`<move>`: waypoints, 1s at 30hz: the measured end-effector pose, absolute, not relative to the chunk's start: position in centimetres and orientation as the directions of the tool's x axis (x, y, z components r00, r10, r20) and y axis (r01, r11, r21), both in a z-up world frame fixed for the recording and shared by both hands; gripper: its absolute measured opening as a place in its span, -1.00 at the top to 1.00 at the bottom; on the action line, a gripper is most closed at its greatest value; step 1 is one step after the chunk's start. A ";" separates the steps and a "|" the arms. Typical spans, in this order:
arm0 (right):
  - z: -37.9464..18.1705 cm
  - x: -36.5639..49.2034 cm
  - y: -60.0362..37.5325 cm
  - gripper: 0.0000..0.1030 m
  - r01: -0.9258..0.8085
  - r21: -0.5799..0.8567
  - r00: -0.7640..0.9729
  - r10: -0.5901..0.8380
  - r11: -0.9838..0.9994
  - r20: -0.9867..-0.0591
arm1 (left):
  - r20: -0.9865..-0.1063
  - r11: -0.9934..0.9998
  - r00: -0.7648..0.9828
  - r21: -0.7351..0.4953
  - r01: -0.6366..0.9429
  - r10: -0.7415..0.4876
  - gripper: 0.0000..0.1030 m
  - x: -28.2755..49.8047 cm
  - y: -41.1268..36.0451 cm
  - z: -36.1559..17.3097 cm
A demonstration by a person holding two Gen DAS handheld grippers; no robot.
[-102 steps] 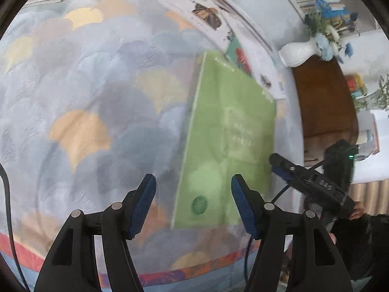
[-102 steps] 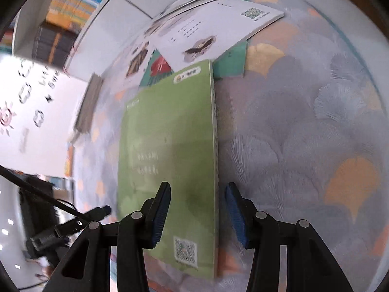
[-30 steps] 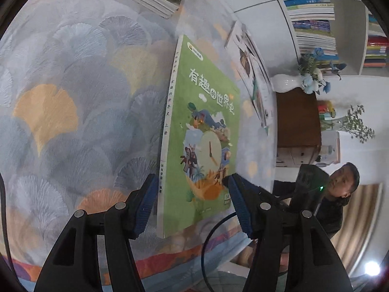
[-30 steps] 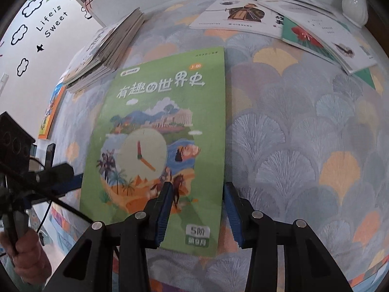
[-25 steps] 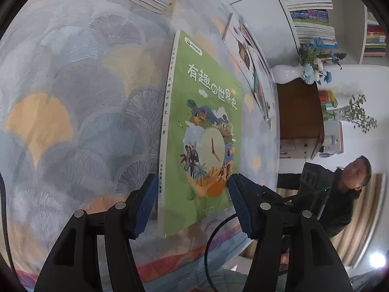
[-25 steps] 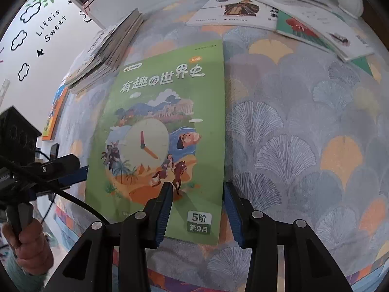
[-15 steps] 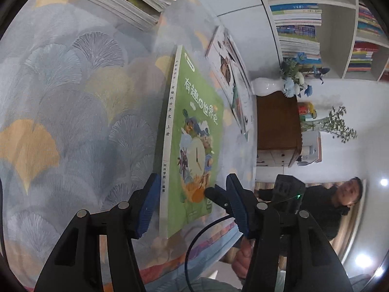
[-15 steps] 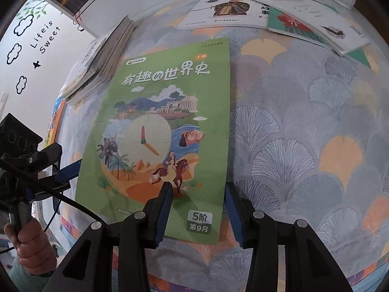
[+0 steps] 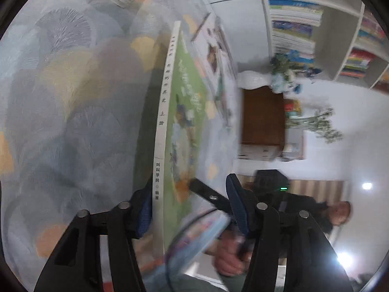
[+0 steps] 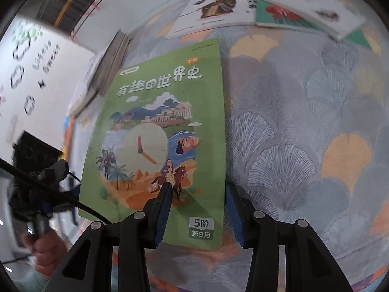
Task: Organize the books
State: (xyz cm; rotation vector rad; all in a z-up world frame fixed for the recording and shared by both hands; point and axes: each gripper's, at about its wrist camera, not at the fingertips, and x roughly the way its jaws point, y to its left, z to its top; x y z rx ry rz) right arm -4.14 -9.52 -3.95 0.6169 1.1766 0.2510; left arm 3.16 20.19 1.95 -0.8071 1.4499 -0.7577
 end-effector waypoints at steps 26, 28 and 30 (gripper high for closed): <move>-6.1 -2.6 -14.7 0.22 0.207 0.863 0.446 0.741 0.461 -0.502 | -0.491 0.498 -0.096 -0.830 -0.249 -0.866 0.44 5.3 17.5 0.6; -4.8 -2.4 -13.7 0.25 0.164 0.818 0.436 0.703 0.552 -0.562 | -0.605 0.611 -0.086 -0.781 -0.128 -0.791 0.44 5.2 17.2 1.7; -3.0 -2.4 -12.2 0.25 0.112 0.749 0.433 0.647 0.653 -0.628 | -0.698 0.700 -0.060 -0.714 -0.004 -0.713 0.44 5.0 16.4 3.0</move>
